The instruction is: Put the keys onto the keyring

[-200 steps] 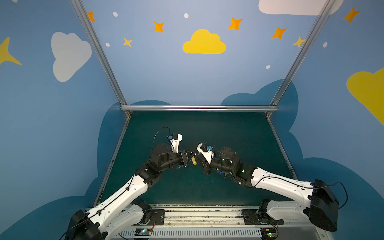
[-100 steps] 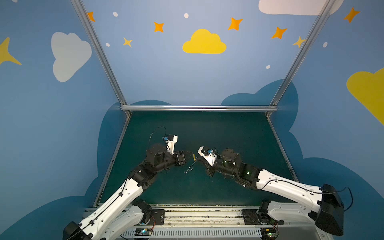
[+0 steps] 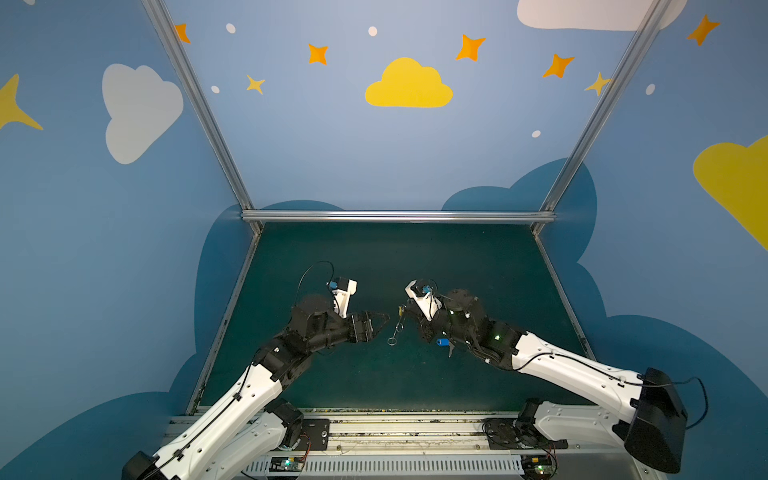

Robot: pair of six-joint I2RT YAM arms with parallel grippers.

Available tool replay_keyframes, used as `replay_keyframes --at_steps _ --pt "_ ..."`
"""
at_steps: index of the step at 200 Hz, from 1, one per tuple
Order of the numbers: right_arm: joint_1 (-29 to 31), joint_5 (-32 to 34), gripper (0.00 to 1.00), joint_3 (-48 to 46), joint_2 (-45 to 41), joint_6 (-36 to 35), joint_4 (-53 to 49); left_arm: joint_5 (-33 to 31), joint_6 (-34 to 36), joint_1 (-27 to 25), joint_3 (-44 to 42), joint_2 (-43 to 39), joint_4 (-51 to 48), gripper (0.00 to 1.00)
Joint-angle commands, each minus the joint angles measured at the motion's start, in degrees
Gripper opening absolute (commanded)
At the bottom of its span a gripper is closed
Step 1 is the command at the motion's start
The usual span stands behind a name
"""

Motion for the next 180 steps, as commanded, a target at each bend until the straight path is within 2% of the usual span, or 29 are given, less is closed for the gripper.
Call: replay_keyframes --at_steps 1,50,56,84,117,160,180 --pt "-0.66 2.52 0.00 3.73 0.84 3.63 -0.67 -2.65 0.01 -2.64 -2.65 -0.92 3.31 0.92" --pt "-1.15 0.07 0.00 5.85 2.02 6.61 -0.29 -13.86 6.67 -10.97 -1.51 2.80 2.46 0.99" --pt "-1.20 -0.16 0.00 6.23 2.09 7.04 -0.33 -17.37 7.25 -11.71 -0.90 3.72 1.86 0.99" --pt "-1.28 -2.28 0.00 6.53 1.68 7.67 0.05 -24.30 9.57 -12.78 -0.03 6.71 2.81 0.99" --pt "-1.24 -3.64 0.00 6.53 0.68 8.64 -0.08 -31.39 8.72 -12.78 -0.41 7.63 3.09 0.99" --pt "-2.09 -5.85 0.00 7.04 -0.78 10.53 0.75 -30.99 9.14 -11.98 -4.21 8.04 10.76 1.00" --pt "-2.97 -6.91 0.00 7.22 -1.27 11.77 1.09 -27.59 10.52 -11.50 -4.12 8.98 14.31 1.00"
